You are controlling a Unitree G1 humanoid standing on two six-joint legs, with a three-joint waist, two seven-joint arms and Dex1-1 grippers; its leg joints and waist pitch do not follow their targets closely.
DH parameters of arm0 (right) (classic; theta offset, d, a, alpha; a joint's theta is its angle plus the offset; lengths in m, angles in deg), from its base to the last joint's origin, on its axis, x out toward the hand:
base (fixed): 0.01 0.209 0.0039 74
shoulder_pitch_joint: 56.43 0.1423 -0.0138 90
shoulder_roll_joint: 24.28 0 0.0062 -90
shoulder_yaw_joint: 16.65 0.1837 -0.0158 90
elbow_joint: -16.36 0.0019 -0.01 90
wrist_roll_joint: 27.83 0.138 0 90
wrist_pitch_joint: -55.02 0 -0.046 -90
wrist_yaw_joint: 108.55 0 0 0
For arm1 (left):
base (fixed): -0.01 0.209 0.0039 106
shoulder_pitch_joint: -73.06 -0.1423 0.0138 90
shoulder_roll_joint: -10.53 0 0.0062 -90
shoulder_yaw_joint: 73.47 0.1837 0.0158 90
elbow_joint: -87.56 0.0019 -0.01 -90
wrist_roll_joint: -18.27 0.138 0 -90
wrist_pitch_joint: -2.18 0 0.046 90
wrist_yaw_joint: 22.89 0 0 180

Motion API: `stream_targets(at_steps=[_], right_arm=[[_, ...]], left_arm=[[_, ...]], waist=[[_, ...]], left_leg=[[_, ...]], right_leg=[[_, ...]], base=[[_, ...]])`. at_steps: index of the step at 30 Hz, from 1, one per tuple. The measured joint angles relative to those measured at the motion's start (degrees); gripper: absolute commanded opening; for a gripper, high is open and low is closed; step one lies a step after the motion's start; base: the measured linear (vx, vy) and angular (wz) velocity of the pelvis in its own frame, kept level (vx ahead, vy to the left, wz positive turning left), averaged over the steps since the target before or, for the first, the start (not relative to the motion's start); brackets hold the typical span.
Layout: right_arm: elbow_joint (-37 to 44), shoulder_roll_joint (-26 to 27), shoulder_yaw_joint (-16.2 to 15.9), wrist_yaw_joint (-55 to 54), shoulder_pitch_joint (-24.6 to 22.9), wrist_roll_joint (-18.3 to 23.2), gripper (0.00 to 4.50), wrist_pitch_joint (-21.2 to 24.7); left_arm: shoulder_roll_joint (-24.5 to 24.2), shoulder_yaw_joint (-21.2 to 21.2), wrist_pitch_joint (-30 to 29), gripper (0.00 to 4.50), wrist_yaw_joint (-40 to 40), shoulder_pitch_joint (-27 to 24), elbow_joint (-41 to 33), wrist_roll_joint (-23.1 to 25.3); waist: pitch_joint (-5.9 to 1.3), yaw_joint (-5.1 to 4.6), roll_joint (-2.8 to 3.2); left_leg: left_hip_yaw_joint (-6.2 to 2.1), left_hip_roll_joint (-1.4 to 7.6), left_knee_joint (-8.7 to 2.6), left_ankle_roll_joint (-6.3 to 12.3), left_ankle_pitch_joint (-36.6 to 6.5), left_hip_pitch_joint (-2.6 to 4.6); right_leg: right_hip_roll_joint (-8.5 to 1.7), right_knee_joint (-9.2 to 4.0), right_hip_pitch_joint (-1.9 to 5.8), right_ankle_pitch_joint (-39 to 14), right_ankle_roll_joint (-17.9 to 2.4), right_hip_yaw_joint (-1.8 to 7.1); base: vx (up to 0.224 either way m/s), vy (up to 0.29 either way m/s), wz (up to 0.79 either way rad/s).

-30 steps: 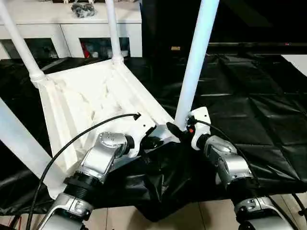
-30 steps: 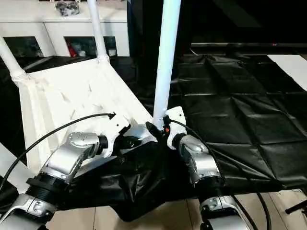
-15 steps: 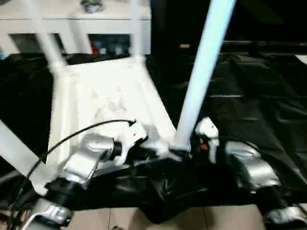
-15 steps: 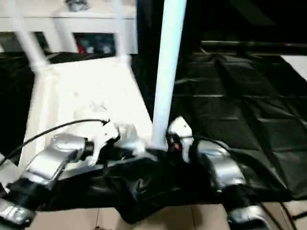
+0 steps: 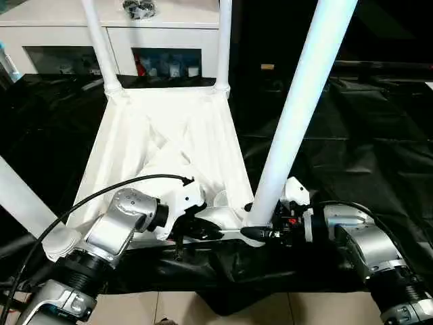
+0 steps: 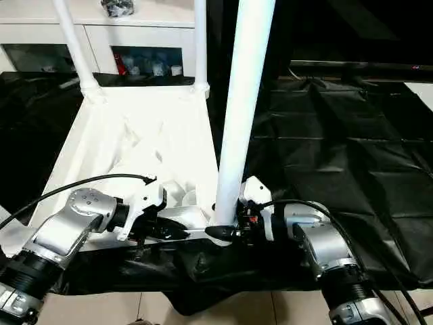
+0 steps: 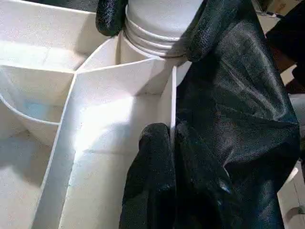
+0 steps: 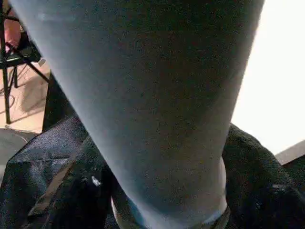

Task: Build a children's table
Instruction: Rotate leg to tighten

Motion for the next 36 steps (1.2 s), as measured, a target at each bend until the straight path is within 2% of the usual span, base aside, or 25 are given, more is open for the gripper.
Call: stream_targets(at_steps=[3, 6, 9, 11, 17, 18, 20, 22, 25, 32, 34, 36], right_arm=[[-0.5, 0.4, 0.4, -0.7, 0.0, 0.0, 2.7, -0.1], [-4.7, 4.2, 3.1, -7.7, 1.0, -0.5, 2.7, -0.9], [-9.2, 9.0, 5.6, -19.1, 3.8, -1.7, 2.7, -0.7], [-10.9, 10.8, 6.6, -24.3, 4.9, -1.8, 2.7, -0.7], [-15.2, 16.4, 8.8, -38.9, 7.9, -3.8, 2.7, -1.0], [-15.2, 16.6, 8.8, -39.5, 7.9, -3.9, 3.05, -1.1], [-15.6, 17.0, 9.0, -39.9, 7.9, -4.4, 3.39, -1.7], [-16.1, 17.5, 8.9, -40.5, 8.2, -5.2, 3.39, -2.4], [-16.7, 17.4, 8.3, -41.0, 8.3, -6.7, 3.81, -4.2], [-14.0, 12.5, 5.2, -28.3, 6.1, -6.6, 3.81, -9.0], [-12.0, 10.4, 4.6, -23.5, 5.1, -5.8, 3.81, -8.9], [-9.2, 7.3, 3.6, -17.0, 4.1, -4.2, 3.81, -7.3]], left_arm=[[0.3, -0.2, -0.1, 0.0, -0.8, 0.0, 0.3, 0.1], [2.5, -2.0, -0.9, 0.0, -5.9, 0.4, 2.1, 0.9], [4.9, -3.1, -2.1, 0.0, -11.9, 1.8, 3.9, 2.5], [6.4, -3.4, -3.1, 0.0, -15.0, 2.0, 4.1, 2.7], [10.8, -5.0, -6.3, 0.0, -23.3, 2.5, 4.7, 4.4], [11.1, -5.0, -6.6, 0.0, -23.5, 2.5, 4.6, 4.5], [11.2, -5.0, -7.1, 0.0, -23.8, 2.4, 4.2, 4.6], [11.3, -4.7, -7.2, 0.0, -23.8, 2.3, 3.8, 4.6], [11.4, -4.5, -7.2, 0.0, -23.8, 2.3, 3.4, 4.6], [7.9, -3.9, -5.8, 0.0, -17.4, 0.7, 0.8, 3.0], [7.0, -3.6, -5.5, 0.0, -15.2, 0.6, 0.3, 2.3], [5.4, -2.9, -4.5, 0.0, -12.1, 0.5, 0.2, 1.5]], waist=[[-0.02, 0.06, -0.03], [-0.08, -0.32, -0.14], [-0.01, -2.08, -0.24], [0.0, -2.89, -0.28], [-0.03, -3.75, -0.32], [-0.04, -3.75, -0.32], [-0.08, -3.76, -0.38], [-0.09, -3.65, -0.4], [-0.1, -3.42, -0.37], [-0.04, -3.08, -0.26], [-0.03, -2.81, -0.25], [-0.02, -2.09, -0.25]], left_leg=[[0.0, 0.0, 0.01, 0.0, 0.0, 0.04], [0.0, 0.0, 0.01, -0.01, 0.0, 0.28], [-0.04, -0.03, 0.01, -0.03, 0.0, 0.33], [-0.17, -0.05, 0.01, -0.04, 0.0, 0.32], [-0.24, -0.07, 0.02, -0.04, 0.0, 0.38], [-0.23, -0.08, 0.02, -0.04, 0.0, 0.42], [-0.23, -0.08, 0.02, -0.04, 0.0, 0.42], [-0.23, -0.09, 0.02, -0.04, 0.0, 0.38], [-0.19, -0.13, 0.02, -0.04, 0.0, 0.32], [-0.21, -0.07, -0.12, -0.05, 0.0, 0.22], [-0.2, -0.04, -0.2, -0.09, 0.0, 0.15], [-0.21, 0.0, -0.19, 0.01, 0.0, 0.11]], right_leg=[[0.0, 0.02, 0.04, 0.0, 0.0, 0.0], [0.0, 0.07, 0.2, 0.1, -0.2, 0.02], [0.0, 0.04, 0.07, 0.1, -0.1, 0.04], [0.01, -0.08, -0.01, 0.1, -0.1, 0.0], [0.02, -0.09, -0.14, 0.1, 0.0, 0.0], [0.02, -0.1, -0.13, 0.1, 0.0, 0.01], [0.03, -0.1, -0.13, 0.1, 0.0, 0.02], [0.03, -0.11, -0.16, 0.1, 0.0, 0.03], [0.02, -0.11, -0.18, 0.1, -0.1, 0.11], [0.04, -0.08, -0.27, 0.4, 0.0, 0.01], [0.05, -0.1, -0.34, 0.3, 0.1, -0.03], [0.05, -0.09, -0.34, 0.2, 0.1, -0.1]], base=[[0.0, 0.0, 0.0], [0.0, 0.0, 0.0], [-0.035, 0.002, -0.05], [0.0, 0.0, 0.0], [0.0, 0.0, 0.0], [0.0, 0.0, 0.0], [0.0, 0.0, 0.0], [0.0, 0.0, 0.0], [0.0, 0.0, 0.0], [0.0, 0.0, 0.0], [0.0, 0.0, 0.0], [0.0, 0.0, 0.0]])
